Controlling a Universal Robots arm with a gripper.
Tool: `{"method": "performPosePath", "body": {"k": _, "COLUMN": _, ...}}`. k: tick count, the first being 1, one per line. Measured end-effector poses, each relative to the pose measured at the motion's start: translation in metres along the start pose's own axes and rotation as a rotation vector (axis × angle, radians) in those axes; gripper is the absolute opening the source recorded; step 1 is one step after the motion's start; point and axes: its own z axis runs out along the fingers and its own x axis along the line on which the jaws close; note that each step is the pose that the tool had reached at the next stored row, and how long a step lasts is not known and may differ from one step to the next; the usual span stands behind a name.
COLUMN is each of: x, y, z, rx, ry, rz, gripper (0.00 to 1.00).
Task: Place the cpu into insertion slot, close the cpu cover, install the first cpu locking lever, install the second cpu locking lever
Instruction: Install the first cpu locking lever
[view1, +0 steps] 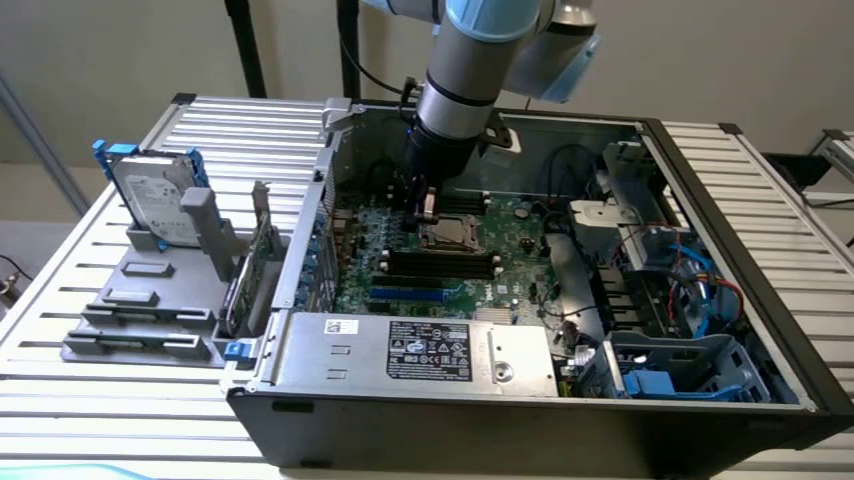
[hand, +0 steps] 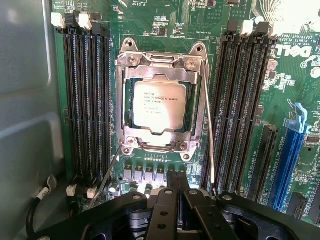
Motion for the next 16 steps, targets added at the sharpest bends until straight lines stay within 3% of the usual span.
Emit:
{"method": "performPosePath", "body": {"k": 4, "x": -0.001, "y": -0.0036, "z": -0.0003, "rx": 0.0011, "ry": 0.003, "rz": 0.002, "gripper": 0.11}}
{"method": "performPosePath", "body": {"k": 6, "x": -0.001, "y": -0.0056, "z": -0.0015, "rx": 0.0029, "ry": 0.0079, "rz": 0.002, "gripper": 0.11}}
{"method": "performPosePath", "body": {"k": 9, "x": -0.002, "y": -0.0076, "z": -0.004, "rx": 0.0042, "ry": 0.0217, "rz": 0.002, "gripper": 0.11}}
{"method": "performPosePath", "body": {"k": 16, "x": -0.002, "y": -0.0109, "z": -0.0098, "rx": 0.0058, "ry": 0.0612, "rz": 0.005, "gripper": 0.11}}
